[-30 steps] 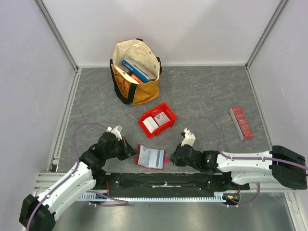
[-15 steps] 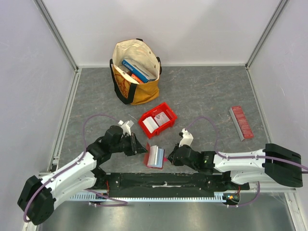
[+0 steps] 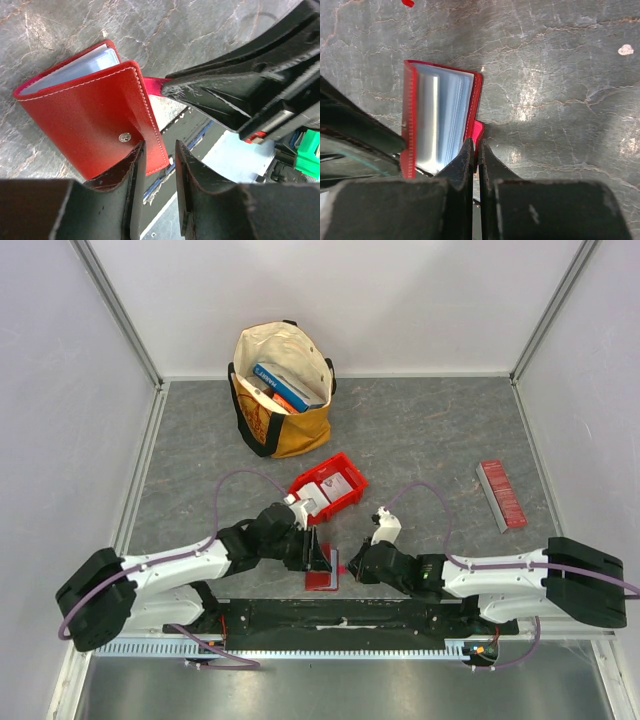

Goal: Put the credit cards into the card holder
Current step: Close the card holder at the center of the board.

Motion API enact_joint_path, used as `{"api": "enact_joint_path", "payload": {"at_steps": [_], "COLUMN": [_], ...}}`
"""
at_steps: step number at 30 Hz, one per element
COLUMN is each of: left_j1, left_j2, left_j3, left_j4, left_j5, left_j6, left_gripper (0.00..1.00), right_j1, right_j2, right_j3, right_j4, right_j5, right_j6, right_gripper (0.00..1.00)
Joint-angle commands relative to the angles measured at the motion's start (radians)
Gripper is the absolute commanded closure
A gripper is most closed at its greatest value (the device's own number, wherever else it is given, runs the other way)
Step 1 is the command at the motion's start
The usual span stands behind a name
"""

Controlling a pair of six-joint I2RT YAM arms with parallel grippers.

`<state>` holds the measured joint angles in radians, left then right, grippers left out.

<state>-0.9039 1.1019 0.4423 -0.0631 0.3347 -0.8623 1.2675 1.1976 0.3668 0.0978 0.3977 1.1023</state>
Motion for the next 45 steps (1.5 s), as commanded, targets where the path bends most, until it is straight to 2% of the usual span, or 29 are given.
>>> {"api": "enact_joint_path", "payload": {"at_steps": [1, 9, 14, 20, 28, 34, 45], "left_j1": [-0.027, -0.043, -0.047, -0.047, -0.047, -0.046, -0.046], "left_j2": [0.079, 0.200, 0.233, 0.126, -0.043, -0.047, 0.082], "left_j3": [0.013, -0.056, -0.073, -0.050, 0.030, 0.026, -0.020], "left_j4": [0.118, 0.238, 0.279, 0.246, 0.014, -0.083, 0.054], "left_j5": [-0.023, -0.029, -0.026, -0.026, -0.152, -0.287, -0.232], "left_j6": [0.028, 0.025, 0.025, 0.035, 0.135, 0.173, 0.149], "left_gripper": [0.64, 0.63, 0.68, 0.68, 0.67, 0.75, 0.85], "right_j1": [0.004, 0.004, 0.006, 0.004, 0.003, 0.001, 0.001], "right_j2": [-0.032, -0.067, -0.122, -0.280, -0.444, -0.382, -0.173], "right_j3": [-0.008, -0.014, -0.020, -0.063, -0.126, -0.138, -0.057], "right_j4": [0.008, 0.003, 0.003, -0.052, -0.187, -0.202, -0.136], "right_j5": [0.043, 0.040, 0.038, 0.087, 0.145, 0.127, 0.090], "right_j6": [-0.015, -0.033, -0.056, -0.033, 0.030, 0.076, 0.022], "right_gripper": [0.96, 0.76, 0.69, 0.68, 0.71, 0.75, 0.77]}}
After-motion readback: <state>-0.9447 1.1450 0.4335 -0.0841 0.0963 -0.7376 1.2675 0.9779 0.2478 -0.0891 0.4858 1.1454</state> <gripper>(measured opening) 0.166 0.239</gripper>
